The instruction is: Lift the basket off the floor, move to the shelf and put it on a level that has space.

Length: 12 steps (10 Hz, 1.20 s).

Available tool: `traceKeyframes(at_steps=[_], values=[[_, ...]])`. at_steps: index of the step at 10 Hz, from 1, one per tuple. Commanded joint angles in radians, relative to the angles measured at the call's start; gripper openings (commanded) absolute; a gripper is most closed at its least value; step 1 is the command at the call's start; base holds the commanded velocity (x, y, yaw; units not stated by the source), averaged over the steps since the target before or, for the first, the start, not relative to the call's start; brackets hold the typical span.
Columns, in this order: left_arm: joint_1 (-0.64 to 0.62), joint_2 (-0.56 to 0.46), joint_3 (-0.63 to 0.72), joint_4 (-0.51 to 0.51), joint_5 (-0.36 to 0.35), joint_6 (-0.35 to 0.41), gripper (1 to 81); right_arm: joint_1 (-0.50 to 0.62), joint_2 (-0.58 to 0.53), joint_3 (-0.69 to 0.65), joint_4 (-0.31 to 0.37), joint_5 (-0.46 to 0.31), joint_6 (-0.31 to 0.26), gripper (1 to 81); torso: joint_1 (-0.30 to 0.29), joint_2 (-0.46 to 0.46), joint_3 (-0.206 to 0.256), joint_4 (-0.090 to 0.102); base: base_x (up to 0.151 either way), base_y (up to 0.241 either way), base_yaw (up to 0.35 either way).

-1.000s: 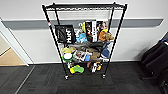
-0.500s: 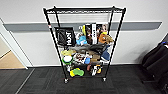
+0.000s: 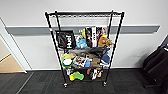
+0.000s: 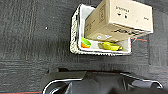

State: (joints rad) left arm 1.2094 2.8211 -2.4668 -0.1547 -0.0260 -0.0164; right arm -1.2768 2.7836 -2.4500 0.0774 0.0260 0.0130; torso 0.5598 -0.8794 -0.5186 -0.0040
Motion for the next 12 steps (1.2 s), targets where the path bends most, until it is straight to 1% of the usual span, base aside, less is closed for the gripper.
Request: traceKeyframes(at_steps=[1, 2, 5, 6, 7, 9, 12], values=[[-0.055, -0.008, -0.015, -0.008, 0.063, 0.000, 81.1, 0.056, -0.016, 0.007, 0.016, -0.054, 0.002, 81.1, 0.061, -0.095, -0.092, 0.000, 0.000, 0.000, 0.000], [-0.055, -0.011, -0.015, -0.008, 0.063, 0.000, 81.1, 0.058, -0.016, 0.008, 0.016, -0.054, 0.002, 81.1, 0.077, -0.120, -0.102, 0.000, 0.000, 0.000, 0.000], [-0.055, -0.012, -0.015, -0.008, 0.063, 0.000, 81.1, 0.062, -0.016, 0.003, 0.030, -0.055, 0.002, 81.1, 0.135, -0.212, -0.186, 0.000, 0.000, 0.000, 0.000], [-0.055, -0.011, -0.015, -0.006, 0.063, 0.000, 81.1, 0.067, -0.017, 0.003, 0.030, -0.054, 0.002, 81.1, 0.159, -0.250, -0.159, 0.000, 0.000, 0.000, 0.000], [-0.057, -0.009, -0.015, -0.008, 0.063, -0.002, 81.1, 0.075, -0.017, 0.007, 0.030, -0.055, 0.002, 81.1, 0.180, -0.282, -0.156, 0.000, 0.000, 0.000, 0.000], [-0.069, -0.008, -0.015, -0.008, 0.063, -0.002, 81.1, 0.092, -0.014, 0.007, 0.030, -0.075, 0.002, 81.1, 0.213, -0.333, -0.175, 0.000, 0.000, 0.000, 0.000], [-0.090, 0.002, -0.015, -0.009, 0.078, -0.004, 81.1, 0.115, -0.014, -0.001, 0.039, -0.089, 0.002, 81.1, 0.277, -0.435, -0.179, 0.000, 0.000, 0.000, 0.000]])
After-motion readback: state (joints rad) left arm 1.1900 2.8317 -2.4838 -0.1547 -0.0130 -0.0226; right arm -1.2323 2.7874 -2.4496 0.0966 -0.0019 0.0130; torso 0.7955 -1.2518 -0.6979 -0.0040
